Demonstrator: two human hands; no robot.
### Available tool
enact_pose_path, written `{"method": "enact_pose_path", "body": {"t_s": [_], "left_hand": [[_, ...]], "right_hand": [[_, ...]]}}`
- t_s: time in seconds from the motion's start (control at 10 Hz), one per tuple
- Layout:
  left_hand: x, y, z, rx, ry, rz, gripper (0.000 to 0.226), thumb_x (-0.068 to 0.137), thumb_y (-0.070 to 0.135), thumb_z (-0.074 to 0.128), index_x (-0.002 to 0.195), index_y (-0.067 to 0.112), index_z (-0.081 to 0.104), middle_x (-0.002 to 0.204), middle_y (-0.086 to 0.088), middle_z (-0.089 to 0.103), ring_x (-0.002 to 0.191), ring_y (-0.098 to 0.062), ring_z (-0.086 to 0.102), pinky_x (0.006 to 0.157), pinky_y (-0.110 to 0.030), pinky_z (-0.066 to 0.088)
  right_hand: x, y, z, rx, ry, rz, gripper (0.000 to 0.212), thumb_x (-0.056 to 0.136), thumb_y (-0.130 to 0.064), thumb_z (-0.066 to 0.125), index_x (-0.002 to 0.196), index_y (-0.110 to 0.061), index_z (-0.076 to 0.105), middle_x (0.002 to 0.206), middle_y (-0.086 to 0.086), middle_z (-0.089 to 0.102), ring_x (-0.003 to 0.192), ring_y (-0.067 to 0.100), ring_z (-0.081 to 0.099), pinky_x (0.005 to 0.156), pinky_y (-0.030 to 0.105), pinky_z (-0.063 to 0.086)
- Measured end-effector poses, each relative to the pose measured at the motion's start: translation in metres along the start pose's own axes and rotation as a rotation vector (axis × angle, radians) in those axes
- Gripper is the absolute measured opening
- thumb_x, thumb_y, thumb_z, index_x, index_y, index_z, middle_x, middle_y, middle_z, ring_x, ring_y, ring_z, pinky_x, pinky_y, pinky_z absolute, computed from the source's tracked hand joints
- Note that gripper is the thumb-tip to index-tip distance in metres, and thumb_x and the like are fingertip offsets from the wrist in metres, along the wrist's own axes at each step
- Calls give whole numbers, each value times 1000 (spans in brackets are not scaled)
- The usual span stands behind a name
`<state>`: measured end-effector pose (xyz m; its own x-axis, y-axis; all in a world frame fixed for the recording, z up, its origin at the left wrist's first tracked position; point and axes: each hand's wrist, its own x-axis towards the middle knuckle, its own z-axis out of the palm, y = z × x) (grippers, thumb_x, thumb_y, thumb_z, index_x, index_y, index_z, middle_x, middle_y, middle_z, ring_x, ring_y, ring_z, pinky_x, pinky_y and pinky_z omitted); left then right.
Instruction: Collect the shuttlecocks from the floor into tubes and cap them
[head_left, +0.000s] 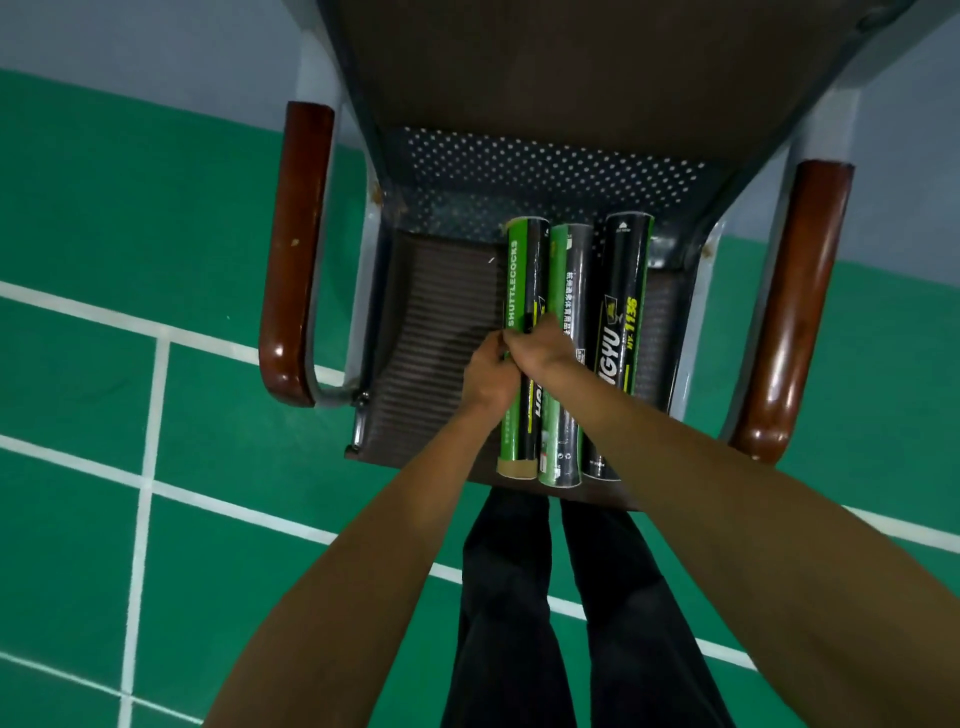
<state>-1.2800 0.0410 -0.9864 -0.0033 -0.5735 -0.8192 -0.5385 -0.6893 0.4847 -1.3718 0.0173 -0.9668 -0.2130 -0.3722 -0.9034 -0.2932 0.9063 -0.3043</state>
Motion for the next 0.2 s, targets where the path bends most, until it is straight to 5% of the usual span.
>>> {"method": "enact_pose_path", "body": {"t_s": [0.2], "left_hand": [[-4,50,-29,51,14,148,41,103,19,54,143,14,58,133,-9,68,120,-24,65,104,-40,53]], "right_hand": [[-26,-41,-44,21,40,-69,68,102,-43,51,153,-4,28,153,19,45,135,36,50,105,38,44]]}}
